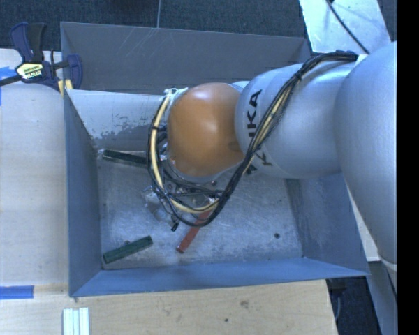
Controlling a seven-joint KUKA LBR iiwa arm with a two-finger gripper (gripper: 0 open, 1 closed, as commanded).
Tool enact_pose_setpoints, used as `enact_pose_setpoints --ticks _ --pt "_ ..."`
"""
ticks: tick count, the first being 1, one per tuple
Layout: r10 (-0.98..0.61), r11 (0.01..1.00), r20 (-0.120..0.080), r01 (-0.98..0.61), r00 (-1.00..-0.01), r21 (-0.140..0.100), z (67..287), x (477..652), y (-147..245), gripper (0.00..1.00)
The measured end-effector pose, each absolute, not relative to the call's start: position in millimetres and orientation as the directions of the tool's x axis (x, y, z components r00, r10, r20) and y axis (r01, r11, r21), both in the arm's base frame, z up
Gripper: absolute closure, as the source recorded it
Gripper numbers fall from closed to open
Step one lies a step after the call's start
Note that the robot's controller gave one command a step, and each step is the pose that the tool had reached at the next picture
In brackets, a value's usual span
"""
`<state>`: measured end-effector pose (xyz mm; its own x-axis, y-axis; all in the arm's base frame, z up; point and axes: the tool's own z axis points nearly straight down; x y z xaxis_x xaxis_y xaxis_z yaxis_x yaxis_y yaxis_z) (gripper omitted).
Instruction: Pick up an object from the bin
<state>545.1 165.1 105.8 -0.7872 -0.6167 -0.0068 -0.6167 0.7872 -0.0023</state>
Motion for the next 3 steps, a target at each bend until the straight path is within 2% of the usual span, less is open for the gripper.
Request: enact_pose_setpoints --ticks 1,2,3 --pt "-0.616 0.788 -0.004 -0.616 -0.788 0.000 105 544.0 166 0.00" --pt "-0.626 0.779 -0.009 -0.626 -0.779 -0.002 70 484.9 200 0.00" --pt "-0.619 0.785 -0.008 -0.619 -0.785 0.000 71 485.9 199 1.00"
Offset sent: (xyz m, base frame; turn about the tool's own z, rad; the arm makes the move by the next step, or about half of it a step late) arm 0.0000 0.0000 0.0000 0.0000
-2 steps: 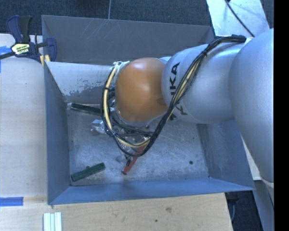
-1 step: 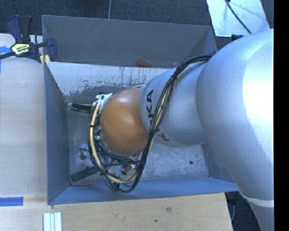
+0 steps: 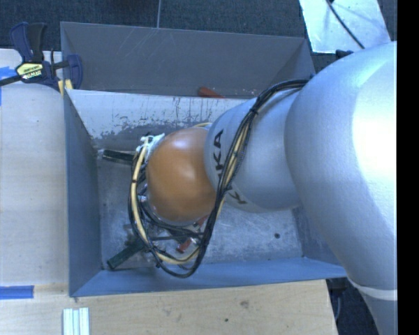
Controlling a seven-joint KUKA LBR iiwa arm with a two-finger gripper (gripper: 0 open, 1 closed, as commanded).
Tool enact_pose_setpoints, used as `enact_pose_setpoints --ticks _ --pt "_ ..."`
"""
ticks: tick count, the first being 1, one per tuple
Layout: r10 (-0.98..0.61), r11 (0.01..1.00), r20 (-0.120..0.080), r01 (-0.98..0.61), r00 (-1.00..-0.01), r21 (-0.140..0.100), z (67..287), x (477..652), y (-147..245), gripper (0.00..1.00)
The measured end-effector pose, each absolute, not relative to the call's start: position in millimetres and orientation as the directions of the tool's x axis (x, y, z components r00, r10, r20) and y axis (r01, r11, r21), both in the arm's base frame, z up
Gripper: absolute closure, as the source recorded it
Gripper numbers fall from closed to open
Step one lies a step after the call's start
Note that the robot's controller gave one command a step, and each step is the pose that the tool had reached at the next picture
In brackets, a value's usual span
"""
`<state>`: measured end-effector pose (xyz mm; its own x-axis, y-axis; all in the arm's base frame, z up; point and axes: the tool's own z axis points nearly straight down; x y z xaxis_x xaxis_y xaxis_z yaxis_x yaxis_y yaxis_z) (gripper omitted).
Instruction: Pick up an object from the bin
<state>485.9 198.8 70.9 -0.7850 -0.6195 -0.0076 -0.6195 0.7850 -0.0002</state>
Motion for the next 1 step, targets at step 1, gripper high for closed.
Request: enact_pose_setpoints --ticks 1 --pt "-0.637 0.771 -0.012 -0.637 -0.771 -0.003 223.9 489.8 209.8 1.00"
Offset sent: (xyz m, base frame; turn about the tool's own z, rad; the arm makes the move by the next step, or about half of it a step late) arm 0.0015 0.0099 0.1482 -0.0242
